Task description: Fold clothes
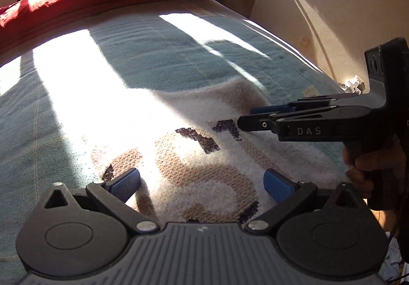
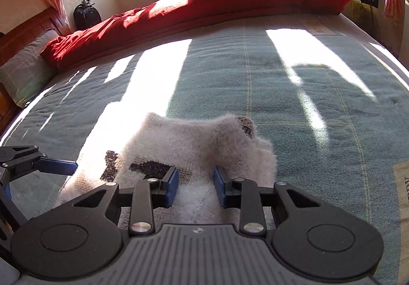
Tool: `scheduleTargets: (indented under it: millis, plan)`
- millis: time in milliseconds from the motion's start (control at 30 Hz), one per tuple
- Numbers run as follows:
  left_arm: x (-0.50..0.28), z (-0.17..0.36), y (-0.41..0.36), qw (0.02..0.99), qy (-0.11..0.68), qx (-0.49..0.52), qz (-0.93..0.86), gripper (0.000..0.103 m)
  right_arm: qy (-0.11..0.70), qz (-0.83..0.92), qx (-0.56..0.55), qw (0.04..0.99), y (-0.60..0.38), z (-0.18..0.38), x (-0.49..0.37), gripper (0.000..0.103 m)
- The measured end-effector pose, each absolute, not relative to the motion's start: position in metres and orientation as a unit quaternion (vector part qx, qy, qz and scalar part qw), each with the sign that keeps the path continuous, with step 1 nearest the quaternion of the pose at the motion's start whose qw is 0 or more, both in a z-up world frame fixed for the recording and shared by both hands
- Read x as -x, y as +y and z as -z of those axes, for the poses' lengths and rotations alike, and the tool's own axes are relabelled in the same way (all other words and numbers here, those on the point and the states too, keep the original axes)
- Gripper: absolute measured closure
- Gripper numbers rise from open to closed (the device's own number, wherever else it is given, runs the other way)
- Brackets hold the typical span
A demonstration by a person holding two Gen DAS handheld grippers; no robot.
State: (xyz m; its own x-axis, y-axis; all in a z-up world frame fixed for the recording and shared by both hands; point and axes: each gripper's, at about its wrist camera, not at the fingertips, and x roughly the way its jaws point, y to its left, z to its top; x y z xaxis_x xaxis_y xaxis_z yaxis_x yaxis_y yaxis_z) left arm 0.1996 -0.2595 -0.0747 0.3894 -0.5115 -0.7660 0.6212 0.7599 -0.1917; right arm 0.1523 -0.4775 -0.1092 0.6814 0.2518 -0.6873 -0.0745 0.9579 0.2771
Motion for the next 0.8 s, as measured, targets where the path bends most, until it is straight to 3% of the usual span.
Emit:
scheduleTargets:
  millis: [400,433,533,567,800]
  plan:
    - [-0.210,0.089,-0.266,0.811,0.463,-0.015,0.357,0.002,0.383,-0.100,-0.154,0.905,-0.487,0.107,-0.150,0.067]
    - [-0.207,0.084,-0.265,0.813,0.461,-0.012,0.356,0.002,0.383,-0.099,-0.158,0.904,-0.487,0.106,-0.150,0.065]
    - [-0.187,0.068,-0.262,0.808,0.449,-0.004,0.381,0.002,0.372,-0.120,-0.176,0.904,-0.489,0.085,-0.133,0.045]
    - [-0.181,0.066,-0.262,0.806,0.446,-0.003,0.389,0.002,0.368,-0.127,-0.167,0.906,-0.488,0.077,-0.125,0.042]
    - [-0.175,0.088,-0.275,0.797,0.468,-0.009,0.382,0.001,0.408,-0.129,-0.172,0.887,-0.483,0.104,-0.104,0.040]
